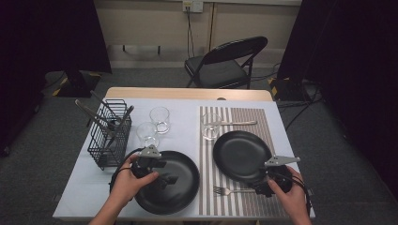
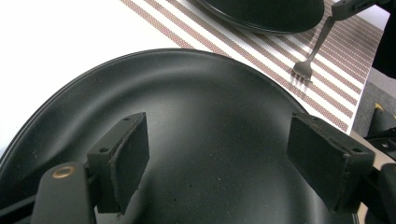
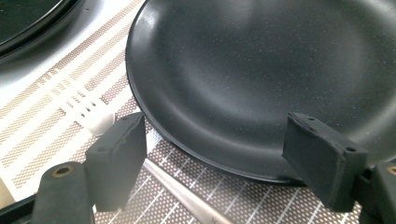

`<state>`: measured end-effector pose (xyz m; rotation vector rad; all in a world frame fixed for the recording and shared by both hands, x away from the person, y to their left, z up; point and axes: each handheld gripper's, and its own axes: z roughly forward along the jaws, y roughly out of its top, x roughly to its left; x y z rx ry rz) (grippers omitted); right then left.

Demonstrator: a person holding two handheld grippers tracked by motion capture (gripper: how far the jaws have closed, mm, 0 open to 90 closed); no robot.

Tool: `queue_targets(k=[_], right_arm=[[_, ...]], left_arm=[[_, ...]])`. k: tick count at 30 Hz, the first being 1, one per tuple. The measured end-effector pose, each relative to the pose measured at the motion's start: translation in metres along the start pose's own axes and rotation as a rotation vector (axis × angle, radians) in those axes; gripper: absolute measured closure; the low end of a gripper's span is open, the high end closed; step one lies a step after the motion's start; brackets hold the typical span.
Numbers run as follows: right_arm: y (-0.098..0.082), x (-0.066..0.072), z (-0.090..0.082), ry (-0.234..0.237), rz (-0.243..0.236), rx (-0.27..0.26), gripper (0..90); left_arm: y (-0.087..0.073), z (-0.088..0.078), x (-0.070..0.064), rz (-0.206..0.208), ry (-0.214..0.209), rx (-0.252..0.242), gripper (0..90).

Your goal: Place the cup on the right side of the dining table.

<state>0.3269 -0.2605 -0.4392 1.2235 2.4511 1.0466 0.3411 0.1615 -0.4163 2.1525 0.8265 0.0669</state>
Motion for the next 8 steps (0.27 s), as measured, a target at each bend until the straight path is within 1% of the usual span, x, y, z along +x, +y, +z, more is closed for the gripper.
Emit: queue_targets(k=[3,5,6,7,8], right_arm=[[-0.001,0.0008,-0.0014,0.004,0.006,0.002,21.0],[-0.0012,0.0011,-0.0024,0.008,0.005,-0.008,21.0],[-0.0012,0.0016,-0.0032,0.008,0.005,-0.008,21.0],[-0.0012,0.0016,-0.0037,0.009,0.002,-0.011,21.0],[-0.0014,0.0017,-0.0042,0.011,0.004,-0.011,20.9]], left_arm=[[0.0015,0.0004,0.0,-0.003,-0.009,-0.005,20.7],[0.0028,0.0012,-0.0001,0.0,-0.006,-0.003,20.7],[0.0034,0.0015,-0.0004,-0.004,-0.011,-0.006,20.7],[0.0045,0.0019,-0.0005,-0.002,-0.019,-0.009,20.7],[0.006,0.0026,-0.0007,0.003,-0.017,-0.006,20.7]])
